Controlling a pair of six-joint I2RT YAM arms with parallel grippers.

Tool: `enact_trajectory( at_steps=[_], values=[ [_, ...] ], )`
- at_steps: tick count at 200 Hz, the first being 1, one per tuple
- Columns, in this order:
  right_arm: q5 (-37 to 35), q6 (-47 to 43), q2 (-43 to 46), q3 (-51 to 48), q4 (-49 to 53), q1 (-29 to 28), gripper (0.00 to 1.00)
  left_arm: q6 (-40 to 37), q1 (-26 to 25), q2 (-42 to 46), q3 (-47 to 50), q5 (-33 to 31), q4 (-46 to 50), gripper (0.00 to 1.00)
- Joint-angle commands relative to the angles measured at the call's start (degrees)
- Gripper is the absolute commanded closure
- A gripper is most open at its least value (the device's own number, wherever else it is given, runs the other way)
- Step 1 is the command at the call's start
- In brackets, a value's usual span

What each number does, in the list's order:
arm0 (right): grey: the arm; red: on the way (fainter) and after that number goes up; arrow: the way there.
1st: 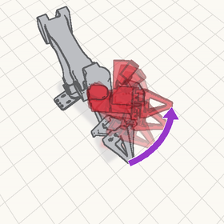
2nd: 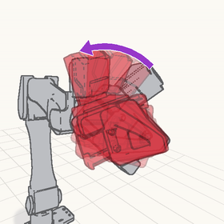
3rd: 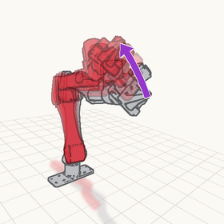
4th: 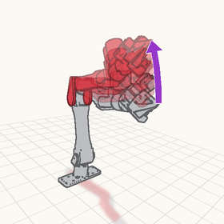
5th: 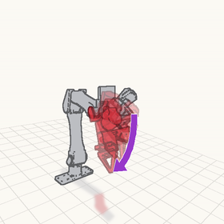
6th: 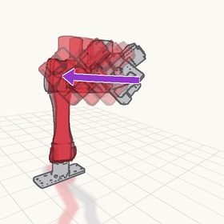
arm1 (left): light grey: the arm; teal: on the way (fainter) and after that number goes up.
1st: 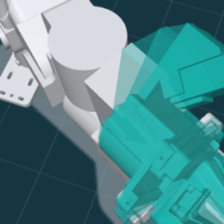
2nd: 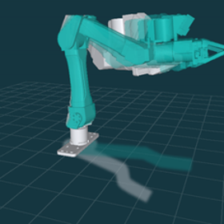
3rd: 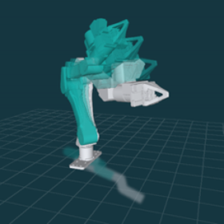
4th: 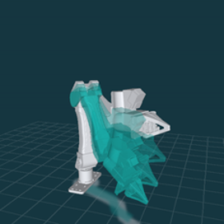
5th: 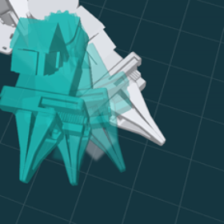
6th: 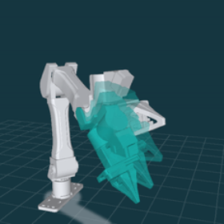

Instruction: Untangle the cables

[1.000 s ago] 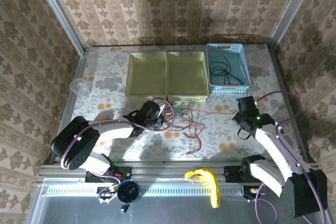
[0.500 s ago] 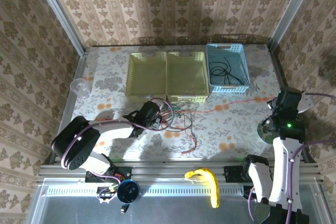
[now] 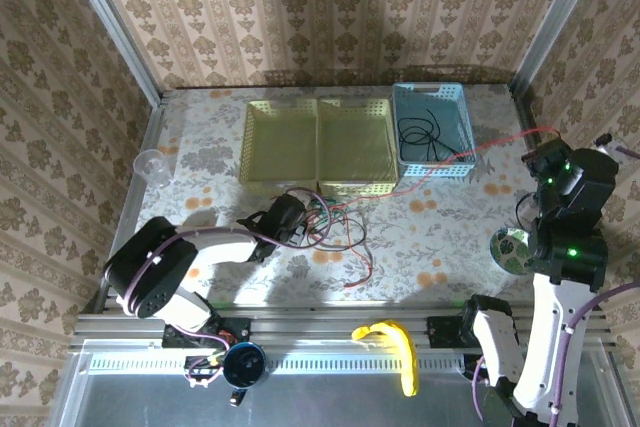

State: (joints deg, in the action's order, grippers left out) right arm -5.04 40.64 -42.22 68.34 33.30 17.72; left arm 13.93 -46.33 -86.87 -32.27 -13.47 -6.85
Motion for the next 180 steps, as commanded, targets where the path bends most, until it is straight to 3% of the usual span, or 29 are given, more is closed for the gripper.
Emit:
enact_trajectory(
  at_steps=[1,33,97,135,180],
  values=[
    [12.4,-1.4,-1.2,6.3,-8.9,-0.5,1.0,0.3,0.3,-2.8,-0.1,-0.6,1.9,1.0],
    [22.5,0.1,-6.0,14.7,-14.1,-3.2,1.0,0.6,-0.8,-4.4,-0.1,-0.7,1.0,1.0],
    [29.9,6.8,-16.8,28.8,-22.4,-6.6,1.0,1.1,-2.8,-7.5,-1.1,-1.6,0.8,1.0],
    [21.7,-2.8,-23.1,34.6,-15.3,-17.9,1.0,-0.1,-4.6,-6.9,-2.2,-0.6,0.0,1.0],
    [10.6,-9.7,-33.5,42.5,-9.6,-25.9,1.0,-1.5,-5.1,-4.7,-2.8,1.5,-0.7,1.0]
  ],
)
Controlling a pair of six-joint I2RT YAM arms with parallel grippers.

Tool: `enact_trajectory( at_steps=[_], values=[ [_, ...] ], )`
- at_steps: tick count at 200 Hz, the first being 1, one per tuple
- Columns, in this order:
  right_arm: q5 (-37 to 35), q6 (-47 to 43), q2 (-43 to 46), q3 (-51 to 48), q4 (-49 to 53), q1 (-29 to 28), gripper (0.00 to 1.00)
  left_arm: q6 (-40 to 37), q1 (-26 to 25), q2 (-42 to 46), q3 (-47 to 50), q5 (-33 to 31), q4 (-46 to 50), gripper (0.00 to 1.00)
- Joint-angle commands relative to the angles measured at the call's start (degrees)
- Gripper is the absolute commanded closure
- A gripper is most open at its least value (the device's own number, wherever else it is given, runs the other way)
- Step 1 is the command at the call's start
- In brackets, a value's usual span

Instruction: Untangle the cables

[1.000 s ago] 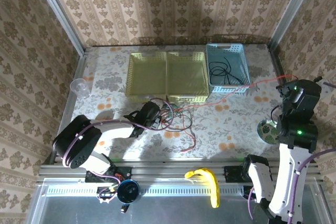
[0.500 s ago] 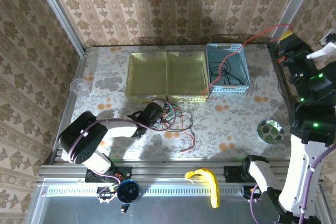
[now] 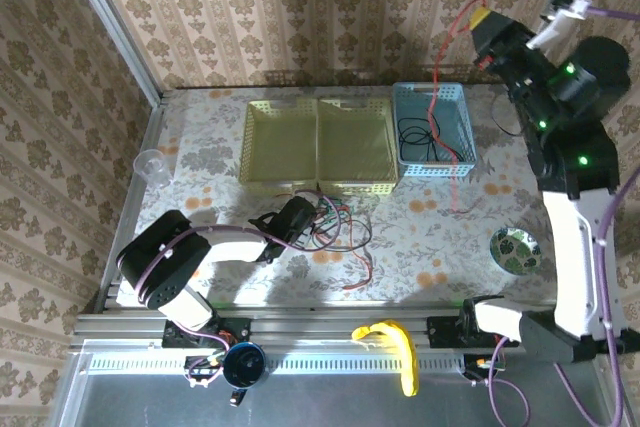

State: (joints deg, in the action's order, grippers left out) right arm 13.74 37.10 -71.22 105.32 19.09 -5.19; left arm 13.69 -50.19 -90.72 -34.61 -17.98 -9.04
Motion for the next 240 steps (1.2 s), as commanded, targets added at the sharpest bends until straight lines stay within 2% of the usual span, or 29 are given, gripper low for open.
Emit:
enact_trajectory(
  at_steps=[1,32,60,81,113,136,154,190,236,240],
  values=[
    [-8.4,-6.3,-4.8,5.8,4.8,-3.2,1.0,-1.3,-1.2,-0.8,-0.5,6.1,1.5,1.0],
    [-12.2,-8.8,-14.7,14.0,9.3,-5.4,1.0,-1.2,-1.1,0.2,-0.5,6.1,1.8,1.0],
    [-11.3,-8.2,-20.5,14.7,9.6,-6.2,1.0,-1.1,-1.2,0.7,-0.5,5.7,2.3,1.0],
    [-13.3,-8.9,-22.2,9.9,8.2,-7.6,1.0,-1.0,-1.2,1.2,-0.1,5.7,2.4,1.0],
    [-20.2,-10.9,-23.3,-0.1,7.8,-10.5,1.0,-1.0,-1.2,1.5,0.2,5.6,2.5,1.0],
    [-26.6,-12.9,-26.6,-4.1,13.4,-13.5,1.0,-1.3,-1.1,1.4,0.1,5.8,2.5,1.0],
    [-28.5,-12.3,-29.4,-7.6,16.7,-15.2,1.0,-1.3,-1.2,1.7,0.2,5.8,2.5,1.0],
    [-25.8,-9.7,-34.5,-13.5,17.2,-16.2,1.0,-1.7,-1.2,2.4,0.2,6.2,2.8,1.0],
    [-22.6,-9.1,-43.2,-8.1,19.9,-16.3,1.0,-2.0,-1.2,2.6,-0.5,6.7,3.4,1.0],
    [-22.5,-9.2,-43.7,-7.4,20.1,-16.3,0.96,-2.0,-1.2,2.6,-0.6,6.7,3.4,1.0]
  ],
)
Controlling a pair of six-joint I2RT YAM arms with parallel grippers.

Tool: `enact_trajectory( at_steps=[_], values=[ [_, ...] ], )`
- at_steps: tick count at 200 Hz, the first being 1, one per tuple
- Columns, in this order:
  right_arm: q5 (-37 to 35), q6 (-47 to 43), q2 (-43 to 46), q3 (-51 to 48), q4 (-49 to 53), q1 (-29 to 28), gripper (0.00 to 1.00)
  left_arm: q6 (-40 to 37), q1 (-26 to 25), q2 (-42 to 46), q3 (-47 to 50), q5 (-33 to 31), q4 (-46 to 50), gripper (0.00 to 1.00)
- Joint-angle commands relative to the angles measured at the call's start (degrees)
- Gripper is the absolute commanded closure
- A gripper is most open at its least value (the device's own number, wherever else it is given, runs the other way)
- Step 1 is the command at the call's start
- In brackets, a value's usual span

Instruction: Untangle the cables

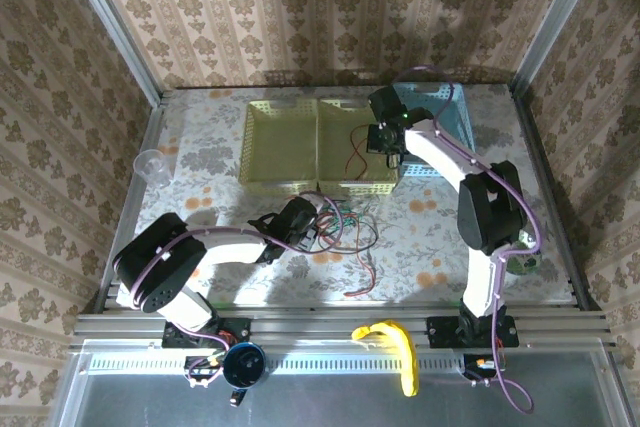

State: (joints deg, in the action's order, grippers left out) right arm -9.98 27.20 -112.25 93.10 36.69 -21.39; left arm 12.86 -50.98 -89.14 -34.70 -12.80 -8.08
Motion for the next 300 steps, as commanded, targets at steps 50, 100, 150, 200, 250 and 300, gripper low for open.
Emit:
enact_trajectory(
  at_steps=[50,100,150,200,250,300],
  values=[
    [-0.8,0.0,2.4,2.9,2.0,-1.0,0.46,-1.1,-0.3,1.1,-0.4,1.8,2.1,1.0],
    [-2.0,-2.1,20.5,-16.2,-0.1,-6.5,0.43,-0.9,0.6,0.7,0.5,3.0,1.0,1.0],
    [13.3,-2.0,30.5,-37.3,-5.6,-18.1,0.45,-0.6,1.4,0.4,0.7,3.7,0.1,1.0],
    [13.3,0.5,22.0,-40.7,-12.6,-20.3,0.51,-0.8,1.4,0.7,0.6,3.9,0.3,1.0],
    [5.0,2.8,18.8,-39.4,-11.9,-20.0,0.99,-0.3,1.4,1.4,0.8,2.9,0.9,1.0],
    [-11.2,11.4,36.5,-43.5,-4.5,-13.2,1.0,0.0,1.8,1.1,1.7,2.6,0.8,1.0]
  ],
)
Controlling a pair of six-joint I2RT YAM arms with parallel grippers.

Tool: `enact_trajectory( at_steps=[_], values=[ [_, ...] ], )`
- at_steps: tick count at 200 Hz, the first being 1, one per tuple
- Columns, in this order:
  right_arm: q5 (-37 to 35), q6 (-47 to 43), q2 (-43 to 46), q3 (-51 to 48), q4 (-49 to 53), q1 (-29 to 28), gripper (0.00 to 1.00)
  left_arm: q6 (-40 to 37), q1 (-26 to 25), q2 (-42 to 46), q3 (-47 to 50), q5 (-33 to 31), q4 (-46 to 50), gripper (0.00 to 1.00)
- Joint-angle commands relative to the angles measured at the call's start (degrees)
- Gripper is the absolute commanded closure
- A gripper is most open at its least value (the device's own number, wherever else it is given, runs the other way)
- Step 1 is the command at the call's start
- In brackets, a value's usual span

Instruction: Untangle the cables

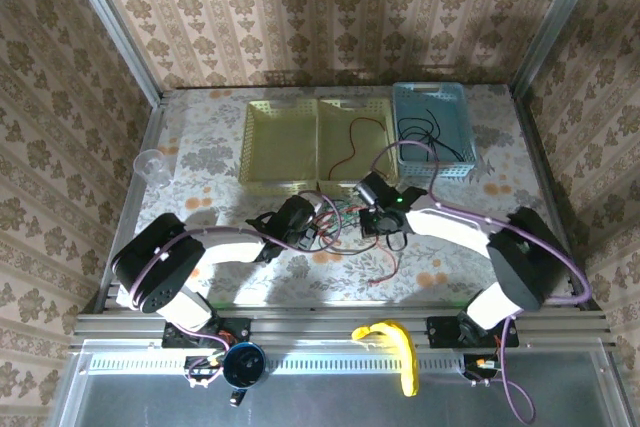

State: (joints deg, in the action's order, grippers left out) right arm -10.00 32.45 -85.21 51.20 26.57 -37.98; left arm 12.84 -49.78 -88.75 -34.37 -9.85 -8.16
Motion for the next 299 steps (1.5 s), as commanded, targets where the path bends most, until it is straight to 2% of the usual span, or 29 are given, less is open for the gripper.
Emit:
enact_trajectory(
  at_steps=[1,33,73,108,145,156,179,203,228,248,268,299],
  values=[
    [-11.4,6.4,9.8,-1.7,5.8,3.6,1.0,0.1,0.6,0.6,1.4,-0.4,0.8,1.0],
    [-15.3,14.0,19.9,-3.1,9.5,10.1,1.0,0.6,1.1,0.7,2.0,-0.7,0.5,1.0],
    [-18.2,19.3,30.9,-3.2,13.9,19.6,1.0,1.5,1.7,0.6,2.8,-1.1,0.3,1.0],
    [-20.8,18.7,37.4,-1.4,16.9,26.5,1.0,2.1,2.6,0.9,3.2,-2.4,1.3,1.0],
    [-15.8,14.9,38.8,0.9,16.8,33.2,1.0,2.1,3.4,1.4,3.3,-2.9,2.4,1.0],
    [-14.8,12.7,38.0,1.2,16.3,33.2,1.0,1.5,3.4,1.9,3.5,-1.7,2.1,1.0],
    [-7.8,9.6,36.1,-0.7,13.9,32.5,1.0,0.2,3.2,3.4,4.0,3.0,0.0,1.0],
    [-4.7,9.4,33.5,-4.8,11.7,28.2,1.0,-1.3,3.0,4.9,4.5,11.0,-3.6,1.0],
    [-6.7,11.1,29.2,-8.2,9.4,20.7,1.0,-3.4,2.7,5.3,2.4,16.6,-2.5,1.0],
    [-6.5,13.6,25.1,-9.8,7.5,17.1,1.0,-4.6,2.5,6.2,0.5,20.6,-1.5,1.0],
    [-6.2,15.3,21.4,-10.3,6.6,15.5,1.0,-5.2,2.3,7.0,-2.1,23.6,0.0,1.0],
    [-7.2,17.9,18.7,-11.7,7.3,16.1,1.0,-3.6,2.4,8.6,-4.5,26.7,-0.9,1.0]
  ],
)
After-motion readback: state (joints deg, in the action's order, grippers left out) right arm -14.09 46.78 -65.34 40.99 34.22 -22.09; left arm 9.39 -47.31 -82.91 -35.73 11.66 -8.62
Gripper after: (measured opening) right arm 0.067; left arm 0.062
